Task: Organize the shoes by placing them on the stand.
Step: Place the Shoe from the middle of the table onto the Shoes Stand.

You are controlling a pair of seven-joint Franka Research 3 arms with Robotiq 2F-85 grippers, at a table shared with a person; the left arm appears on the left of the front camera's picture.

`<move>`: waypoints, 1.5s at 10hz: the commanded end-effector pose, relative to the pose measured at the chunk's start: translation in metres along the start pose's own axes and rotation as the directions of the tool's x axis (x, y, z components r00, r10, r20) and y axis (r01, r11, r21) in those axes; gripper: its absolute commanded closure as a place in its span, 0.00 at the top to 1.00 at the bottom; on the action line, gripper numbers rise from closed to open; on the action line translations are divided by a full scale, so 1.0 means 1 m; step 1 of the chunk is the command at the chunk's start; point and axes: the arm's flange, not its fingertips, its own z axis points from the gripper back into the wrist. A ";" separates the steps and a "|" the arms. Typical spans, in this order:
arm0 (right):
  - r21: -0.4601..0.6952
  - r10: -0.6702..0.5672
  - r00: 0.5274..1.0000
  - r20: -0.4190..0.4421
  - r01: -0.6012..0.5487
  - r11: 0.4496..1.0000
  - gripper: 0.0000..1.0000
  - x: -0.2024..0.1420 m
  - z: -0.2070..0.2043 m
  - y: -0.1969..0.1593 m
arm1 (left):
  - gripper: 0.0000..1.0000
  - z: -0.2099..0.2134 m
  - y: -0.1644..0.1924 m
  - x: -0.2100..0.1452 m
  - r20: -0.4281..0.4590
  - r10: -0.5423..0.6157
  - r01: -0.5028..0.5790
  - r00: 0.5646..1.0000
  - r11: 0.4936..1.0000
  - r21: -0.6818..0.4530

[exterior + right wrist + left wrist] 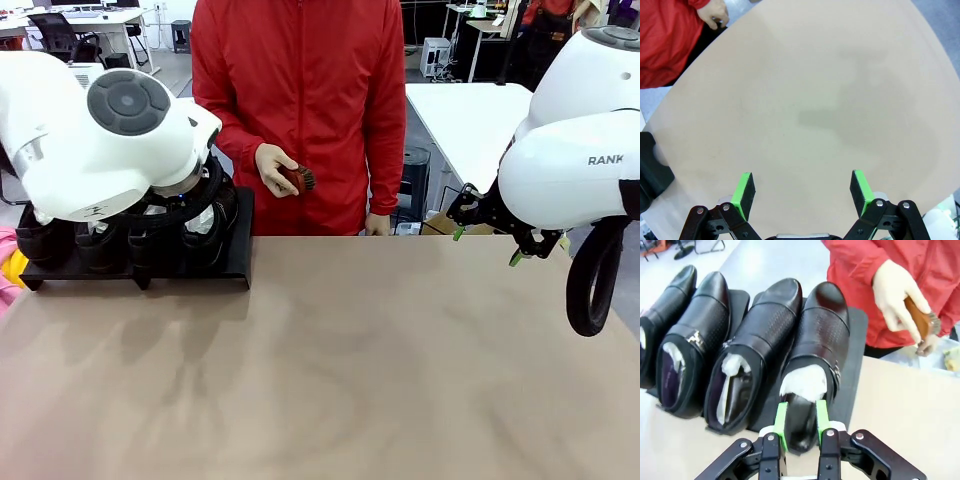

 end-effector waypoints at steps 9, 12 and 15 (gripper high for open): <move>0.023 0.014 1.000 -0.017 -0.013 1.000 1.00 0.002 0.001 -0.002 | 0.31 0.053 0.005 -0.002 -0.024 0.008 -0.009 1.000 0.999 -0.045; 0.023 0.014 1.000 -0.017 -0.013 1.000 1.00 0.002 0.001 -0.002 | 0.31 0.053 0.005 -0.002 -0.024 0.008 -0.009 1.000 0.999 -0.045; 0.023 0.014 1.000 -0.017 -0.013 1.000 1.00 0.002 0.001 -0.002 | 0.31 0.053 0.005 -0.002 -0.024 0.008 -0.009 1.000 0.999 -0.045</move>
